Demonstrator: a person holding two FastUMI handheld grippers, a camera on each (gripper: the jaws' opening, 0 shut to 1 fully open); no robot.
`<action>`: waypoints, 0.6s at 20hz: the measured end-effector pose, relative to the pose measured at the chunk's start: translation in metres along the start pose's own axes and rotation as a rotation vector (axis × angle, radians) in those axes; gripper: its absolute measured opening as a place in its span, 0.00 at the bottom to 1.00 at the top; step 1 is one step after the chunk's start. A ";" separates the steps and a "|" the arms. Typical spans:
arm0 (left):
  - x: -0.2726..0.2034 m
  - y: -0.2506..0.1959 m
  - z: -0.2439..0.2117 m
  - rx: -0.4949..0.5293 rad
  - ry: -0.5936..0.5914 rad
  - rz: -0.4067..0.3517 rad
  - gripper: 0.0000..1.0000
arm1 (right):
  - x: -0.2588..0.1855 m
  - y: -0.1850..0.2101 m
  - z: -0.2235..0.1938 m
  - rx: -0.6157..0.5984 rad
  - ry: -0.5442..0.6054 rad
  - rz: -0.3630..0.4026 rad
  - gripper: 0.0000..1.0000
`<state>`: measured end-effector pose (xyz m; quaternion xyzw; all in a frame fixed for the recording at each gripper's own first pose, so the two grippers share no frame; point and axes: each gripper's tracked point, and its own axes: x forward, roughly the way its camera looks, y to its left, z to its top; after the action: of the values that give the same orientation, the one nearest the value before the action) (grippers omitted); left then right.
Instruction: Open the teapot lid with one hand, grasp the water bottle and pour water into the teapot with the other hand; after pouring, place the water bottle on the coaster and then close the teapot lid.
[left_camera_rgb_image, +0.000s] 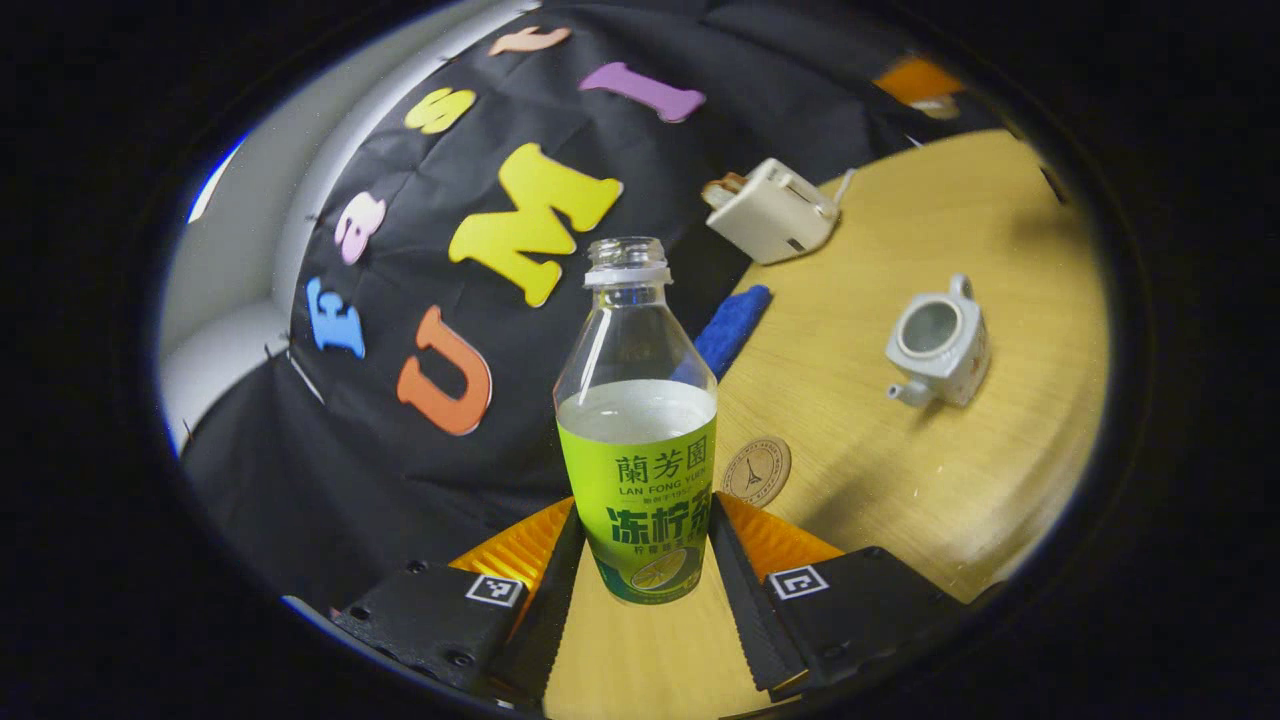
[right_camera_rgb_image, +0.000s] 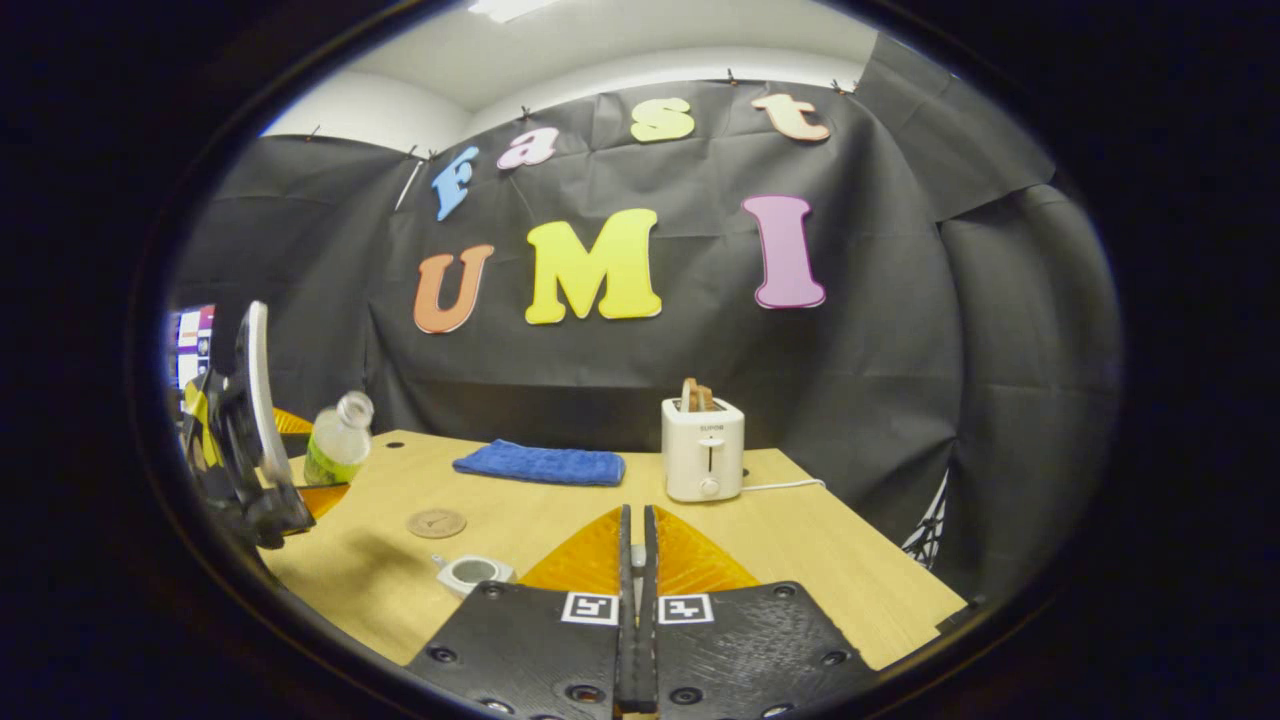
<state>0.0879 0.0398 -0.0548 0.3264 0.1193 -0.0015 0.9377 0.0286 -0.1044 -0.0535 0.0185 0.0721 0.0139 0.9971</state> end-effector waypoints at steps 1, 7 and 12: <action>0.002 -0.004 -0.002 -0.141 -0.003 -0.029 0.74 | 0.000 0.001 0.000 -0.001 -0.002 0.001 0.00; 0.031 -0.009 0.010 -0.566 -0.052 -0.098 0.75 | 0.005 0.012 -0.002 0.005 0.012 0.018 0.00; 0.066 -0.005 0.029 -0.691 -0.112 -0.095 0.75 | 0.013 0.013 -0.008 0.015 0.028 0.021 0.00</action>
<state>0.1580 0.0235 -0.0507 -0.0165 0.0759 -0.0225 0.9967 0.0398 -0.0911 -0.0629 0.0267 0.0861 0.0243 0.9956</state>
